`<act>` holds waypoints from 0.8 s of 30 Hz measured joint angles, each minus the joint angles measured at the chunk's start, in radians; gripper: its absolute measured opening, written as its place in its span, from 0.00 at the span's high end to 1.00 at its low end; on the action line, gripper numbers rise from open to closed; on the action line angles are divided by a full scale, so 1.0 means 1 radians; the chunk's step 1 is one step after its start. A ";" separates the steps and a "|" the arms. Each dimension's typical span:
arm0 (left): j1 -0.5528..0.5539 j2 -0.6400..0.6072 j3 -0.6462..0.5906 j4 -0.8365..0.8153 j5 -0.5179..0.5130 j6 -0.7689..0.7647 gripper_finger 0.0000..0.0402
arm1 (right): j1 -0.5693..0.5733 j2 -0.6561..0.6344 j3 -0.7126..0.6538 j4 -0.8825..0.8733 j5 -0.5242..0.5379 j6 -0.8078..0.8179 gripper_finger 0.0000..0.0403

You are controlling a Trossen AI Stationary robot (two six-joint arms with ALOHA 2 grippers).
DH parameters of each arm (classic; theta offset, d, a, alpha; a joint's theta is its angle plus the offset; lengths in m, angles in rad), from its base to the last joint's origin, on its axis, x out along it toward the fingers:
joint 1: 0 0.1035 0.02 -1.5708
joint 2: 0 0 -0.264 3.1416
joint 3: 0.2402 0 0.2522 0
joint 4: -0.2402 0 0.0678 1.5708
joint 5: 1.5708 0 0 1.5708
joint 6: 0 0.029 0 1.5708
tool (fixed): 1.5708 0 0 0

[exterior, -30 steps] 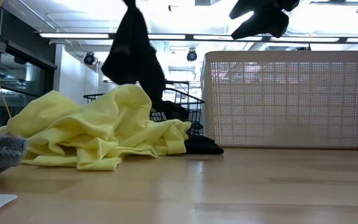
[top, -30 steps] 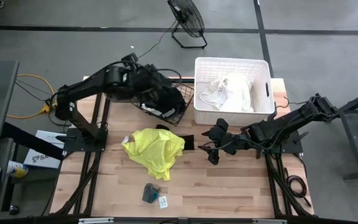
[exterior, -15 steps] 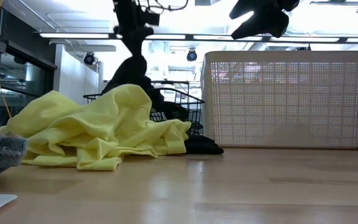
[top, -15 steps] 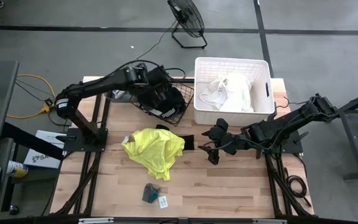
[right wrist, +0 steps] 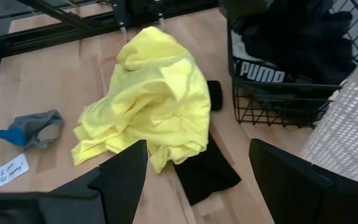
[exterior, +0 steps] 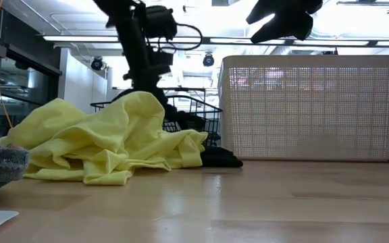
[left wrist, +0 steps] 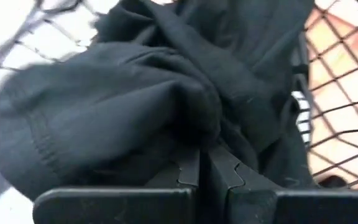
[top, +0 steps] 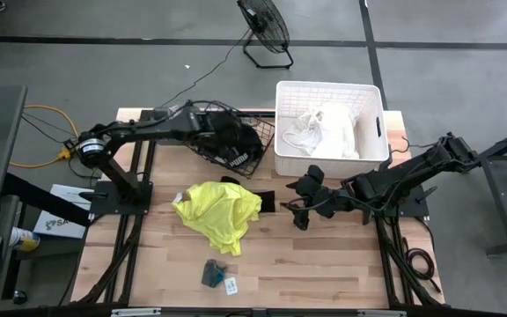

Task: Pick & Place Cloths
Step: Put the black underwear into the wire basket

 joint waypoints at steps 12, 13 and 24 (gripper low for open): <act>0.000 0.008 -0.185 0.339 0.081 -0.131 1.00 | -0.063 0.000 0.000 0.017 0.003 0.002 0.32; 0.000 0.014 -0.186 0.338 0.083 -0.147 1.00 | -0.071 0.000 0.000 0.017 0.003 0.002 0.32; 0.000 0.109 -0.179 0.349 0.150 -0.272 1.00 | -0.137 0.000 0.000 0.029 0.002 0.000 0.32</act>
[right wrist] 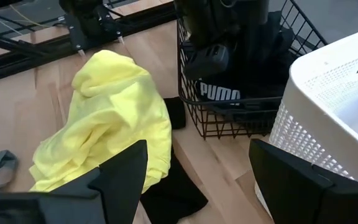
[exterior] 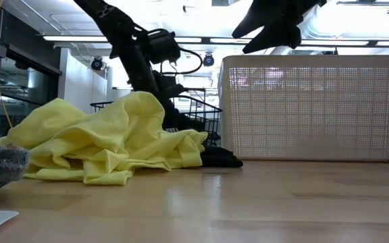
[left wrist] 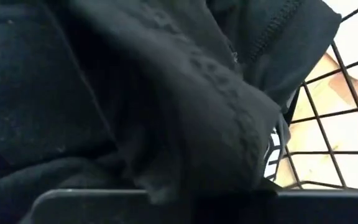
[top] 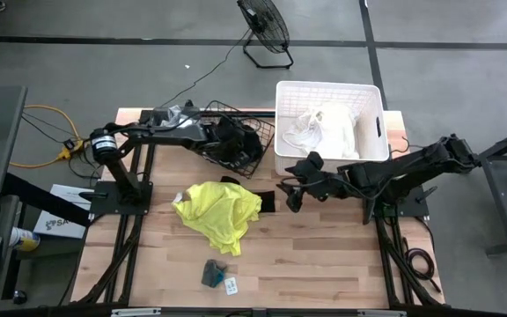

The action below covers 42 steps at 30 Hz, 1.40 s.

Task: Pick & Place Cloths
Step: Put the black underwear into the wire basket

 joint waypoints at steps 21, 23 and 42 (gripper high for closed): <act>-0.070 -0.005 0.335 -0.379 0.033 0.040 0.50 | -0.002 0.000 0.000 -0.002 -0.007 -0.023 0.32; -0.076 -0.005 0.381 -0.446 0.009 0.038 0.47 | -0.002 0.000 0.000 -0.002 -0.007 -0.027 0.32; -0.038 0.019 0.420 -0.747 -0.411 -0.068 0.89 | -0.002 0.000 0.000 -0.007 -0.007 -0.028 0.32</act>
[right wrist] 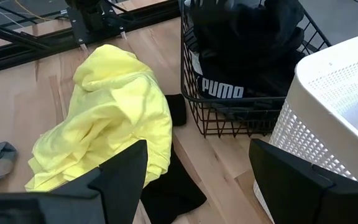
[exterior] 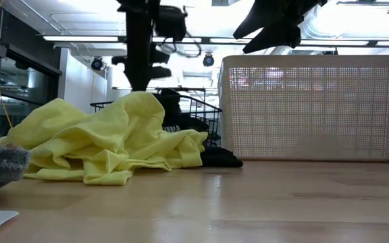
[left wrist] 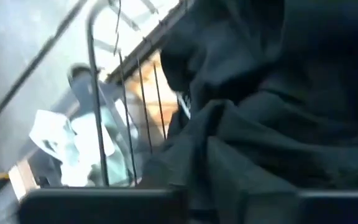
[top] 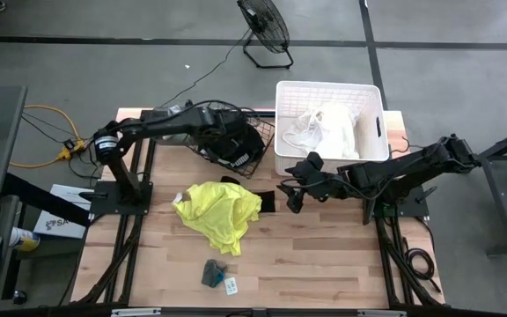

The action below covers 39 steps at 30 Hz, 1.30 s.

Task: Pick & Place Cloths
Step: Put the black underwear into the wire basket

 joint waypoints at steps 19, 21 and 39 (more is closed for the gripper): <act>0.134 -0.004 -0.354 0.516 0.341 0.059 1.00 | -0.001 0.000 0.000 0.004 0.020 0.004 0.32; 0.132 -0.004 -0.369 0.543 0.350 0.062 1.00 | -0.001 0.000 0.000 0.010 0.032 0.004 0.32; 0.129 -0.062 -0.274 0.440 0.401 0.132 0.74 | 0.000 0.000 0.000 0.009 0.031 0.008 0.32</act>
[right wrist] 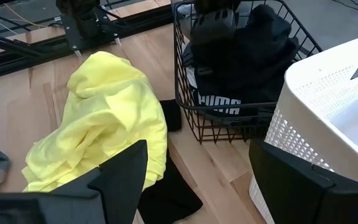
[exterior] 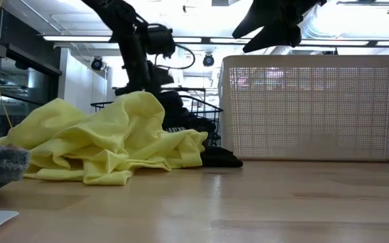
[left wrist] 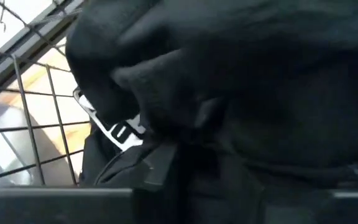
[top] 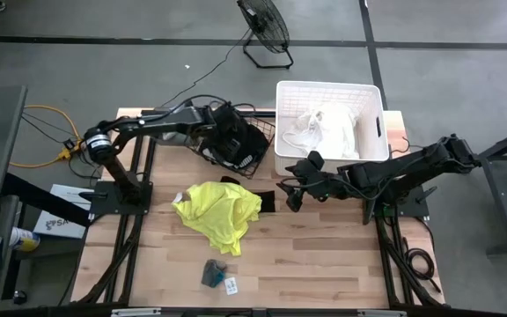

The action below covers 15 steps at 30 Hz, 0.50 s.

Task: Pick & Place Cloths
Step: Put the black underwear into the wire basket

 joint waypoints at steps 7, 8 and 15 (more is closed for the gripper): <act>-0.001 -0.048 0.070 -0.088 0.022 -0.008 0.60 | 0.000 0.000 0.000 -0.001 0.000 0.000 0.32; -0.001 -0.058 0.077 -0.092 0.022 -0.011 0.60 | 0.000 0.000 0.000 -0.002 0.000 0.000 0.32; -0.010 -0.139 0.088 -0.154 0.017 -0.031 0.59 | 0.000 0.000 0.000 -0.004 0.000 0.000 0.32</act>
